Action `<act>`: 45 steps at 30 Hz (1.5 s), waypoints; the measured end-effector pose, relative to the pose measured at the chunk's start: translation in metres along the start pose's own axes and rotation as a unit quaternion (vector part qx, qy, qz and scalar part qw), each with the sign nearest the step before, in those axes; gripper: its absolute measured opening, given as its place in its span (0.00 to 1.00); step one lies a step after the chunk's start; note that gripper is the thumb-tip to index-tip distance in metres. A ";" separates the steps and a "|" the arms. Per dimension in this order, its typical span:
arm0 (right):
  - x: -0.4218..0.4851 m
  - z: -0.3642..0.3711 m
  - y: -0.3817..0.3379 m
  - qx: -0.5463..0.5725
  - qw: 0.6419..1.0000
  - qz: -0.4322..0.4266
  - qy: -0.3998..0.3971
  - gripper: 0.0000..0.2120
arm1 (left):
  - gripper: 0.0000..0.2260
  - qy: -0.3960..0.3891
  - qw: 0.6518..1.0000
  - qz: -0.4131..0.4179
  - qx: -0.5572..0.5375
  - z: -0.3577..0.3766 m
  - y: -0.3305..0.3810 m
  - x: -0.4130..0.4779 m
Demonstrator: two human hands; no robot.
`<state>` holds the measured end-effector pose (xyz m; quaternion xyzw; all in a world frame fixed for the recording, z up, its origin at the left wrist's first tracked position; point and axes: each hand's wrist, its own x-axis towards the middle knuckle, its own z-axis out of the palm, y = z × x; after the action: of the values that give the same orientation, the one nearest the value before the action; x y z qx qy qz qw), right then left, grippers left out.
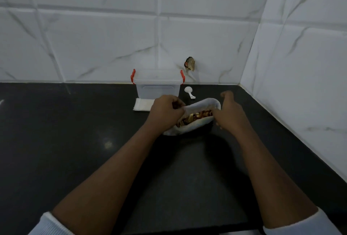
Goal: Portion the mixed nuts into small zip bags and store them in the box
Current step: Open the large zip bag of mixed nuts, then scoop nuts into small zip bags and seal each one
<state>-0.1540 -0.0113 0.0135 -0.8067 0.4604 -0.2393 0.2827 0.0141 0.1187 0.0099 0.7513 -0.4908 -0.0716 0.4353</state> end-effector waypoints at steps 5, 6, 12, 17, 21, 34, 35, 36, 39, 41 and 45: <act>-0.003 0.000 -0.004 0.018 1.000 0.002 0.014 0.33 | 0.08 -0.109 0.987 -0.088 -0.075 -0.001 0.008 -0.004; -0.004 0.001 -0.004 -0.001 1.000 0.009 -0.011 0.34 | 0.08 -0.111 0.988 -0.085 -0.062 0.000 0.008 -0.005; -0.004 0.006 -0.006 0.012 0.996 0.013 -0.083 0.31 | 0.13 -0.027 0.995 -0.075 -0.052 0.011 0.005 0.001; 0.000 0.005 0.000 -0.002 0.999 -0.001 -0.046 0.28 | 0.13 -0.003 0.995 -0.091 -0.034 0.005 -0.001 0.002; 0.005 0.008 0.003 0.069 0.996 0.018 -0.048 0.26 | 0.07 -0.010 0.988 -0.141 -0.055 -0.001 -0.006 -0.002; 0.009 0.019 0.008 0.050 0.997 0.005 -0.059 0.16 | 0.05 0.028 0.979 -0.166 -0.115 -0.003 -0.012 -0.002; 0.010 0.020 0.009 0.048 0.997 -0.004 -0.056 0.14 | 0.06 0.033 0.979 -0.164 -0.114 -0.003 -0.012 -0.003; 0.011 0.022 0.009 0.054 0.997 -0.019 -0.056 0.12 | 0.06 0.035 0.980 -0.164 -0.111 -0.003 -0.013 -0.004; 0.009 0.026 0.004 0.143 0.985 -0.060 -0.076 0.10 | 0.05 0.029 0.979 -0.177 -0.091 -0.001 -0.016 -0.005; 0.009 0.028 0.002 0.181 0.979 -0.063 -0.073 0.11 | 0.05 0.042 0.977 -0.189 -0.091 -0.001 -0.020 -0.004; 0.013 0.028 0.008 0.062 0.996 -0.051 -0.035 0.12 | 0.07 0.024 0.973 -0.202 -0.105 -0.002 -0.025 -0.004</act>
<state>-0.1343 -0.0193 -0.0107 -0.8180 0.3925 -0.2533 0.3357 0.0295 0.1262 -0.0082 0.7866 -0.3082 -0.1910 0.4998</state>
